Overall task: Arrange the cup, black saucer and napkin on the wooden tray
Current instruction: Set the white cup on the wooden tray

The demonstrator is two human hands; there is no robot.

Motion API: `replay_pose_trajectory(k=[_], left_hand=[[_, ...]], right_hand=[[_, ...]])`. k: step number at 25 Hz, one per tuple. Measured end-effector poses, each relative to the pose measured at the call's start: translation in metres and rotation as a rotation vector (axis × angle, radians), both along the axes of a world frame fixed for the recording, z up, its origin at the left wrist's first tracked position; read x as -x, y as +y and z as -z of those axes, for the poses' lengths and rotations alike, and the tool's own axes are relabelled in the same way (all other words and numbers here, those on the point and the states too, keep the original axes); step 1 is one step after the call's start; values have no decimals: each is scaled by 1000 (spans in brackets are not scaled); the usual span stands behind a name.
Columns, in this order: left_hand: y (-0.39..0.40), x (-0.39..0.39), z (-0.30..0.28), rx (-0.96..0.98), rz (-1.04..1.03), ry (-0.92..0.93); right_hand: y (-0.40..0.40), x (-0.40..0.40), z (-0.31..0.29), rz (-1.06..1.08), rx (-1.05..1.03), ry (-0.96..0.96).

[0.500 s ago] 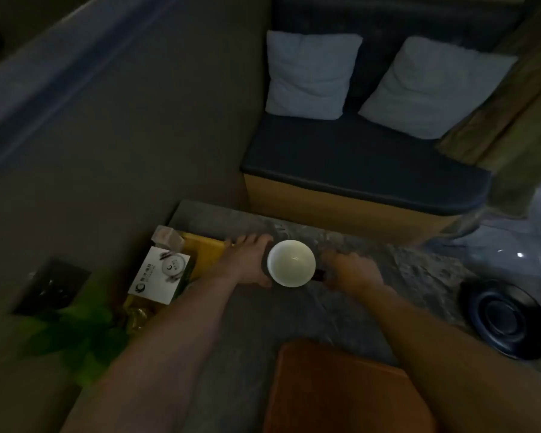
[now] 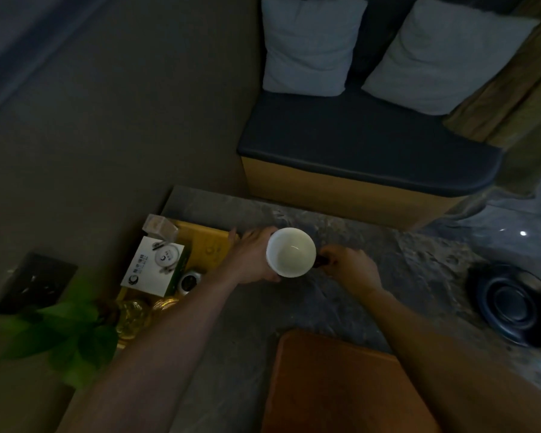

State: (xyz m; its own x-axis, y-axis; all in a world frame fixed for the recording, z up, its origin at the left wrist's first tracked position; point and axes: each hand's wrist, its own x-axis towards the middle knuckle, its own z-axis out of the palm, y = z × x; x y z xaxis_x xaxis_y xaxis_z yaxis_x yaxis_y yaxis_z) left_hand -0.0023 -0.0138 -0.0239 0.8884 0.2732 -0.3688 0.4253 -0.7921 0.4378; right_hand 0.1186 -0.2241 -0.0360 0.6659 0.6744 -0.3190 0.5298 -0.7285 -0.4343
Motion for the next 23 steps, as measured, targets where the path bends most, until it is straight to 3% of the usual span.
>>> replay_pose_trajectory(k=[9, 16, 23], left_hand=[[-25, 19, -3, 358, -205, -131], [-59, 53, -20, 431, -233, -216], [-89, 97, -32, 479, -199, -227]], right_hand=[[-15, 24, -5, 167, -154, 43], [-51, 61, -21, 229, -276, 71], [-91, 103, -31, 243, -270, 147]])
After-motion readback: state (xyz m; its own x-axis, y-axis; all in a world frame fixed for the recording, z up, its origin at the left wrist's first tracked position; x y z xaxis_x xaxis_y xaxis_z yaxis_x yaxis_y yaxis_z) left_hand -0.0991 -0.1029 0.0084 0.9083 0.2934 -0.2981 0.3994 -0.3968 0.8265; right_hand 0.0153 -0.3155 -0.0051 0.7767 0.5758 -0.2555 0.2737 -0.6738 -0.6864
